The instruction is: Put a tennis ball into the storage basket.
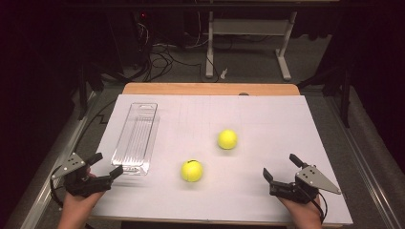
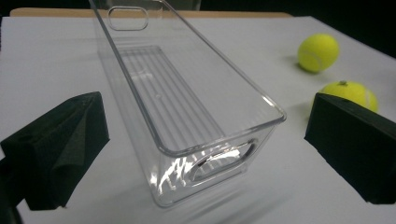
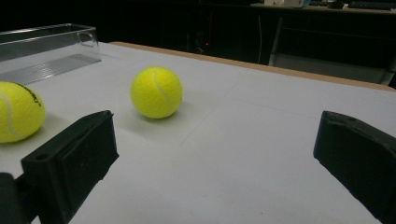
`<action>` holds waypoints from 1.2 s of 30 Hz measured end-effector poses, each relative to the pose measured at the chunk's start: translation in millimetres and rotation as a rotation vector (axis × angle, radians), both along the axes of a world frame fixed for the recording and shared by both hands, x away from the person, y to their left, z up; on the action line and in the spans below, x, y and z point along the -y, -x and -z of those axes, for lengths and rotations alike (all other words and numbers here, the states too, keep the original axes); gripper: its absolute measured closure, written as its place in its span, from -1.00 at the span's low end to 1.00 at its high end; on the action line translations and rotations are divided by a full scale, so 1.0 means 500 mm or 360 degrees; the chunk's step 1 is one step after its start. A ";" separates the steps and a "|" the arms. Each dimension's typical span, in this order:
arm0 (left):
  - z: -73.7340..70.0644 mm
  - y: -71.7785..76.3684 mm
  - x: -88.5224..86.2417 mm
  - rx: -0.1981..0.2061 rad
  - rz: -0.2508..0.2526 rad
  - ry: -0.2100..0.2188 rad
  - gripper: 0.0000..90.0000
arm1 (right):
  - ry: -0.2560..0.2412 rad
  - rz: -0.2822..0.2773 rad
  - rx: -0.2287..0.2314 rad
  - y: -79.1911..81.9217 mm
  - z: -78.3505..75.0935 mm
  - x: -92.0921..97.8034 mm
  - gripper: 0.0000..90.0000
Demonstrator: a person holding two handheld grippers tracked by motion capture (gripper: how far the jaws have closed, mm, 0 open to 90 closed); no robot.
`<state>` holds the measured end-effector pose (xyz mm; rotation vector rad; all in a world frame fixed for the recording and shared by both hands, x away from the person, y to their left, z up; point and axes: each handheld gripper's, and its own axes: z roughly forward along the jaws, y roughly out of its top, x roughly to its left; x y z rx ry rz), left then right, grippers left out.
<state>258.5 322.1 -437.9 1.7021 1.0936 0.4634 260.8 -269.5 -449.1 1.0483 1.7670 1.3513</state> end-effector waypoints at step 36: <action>0.040 -0.023 0.030 -0.0449 0.0069 -0.0276 -0.99 | 0.0002 -0.0031 -0.0028 -0.003 0.005 -0.003 -1.00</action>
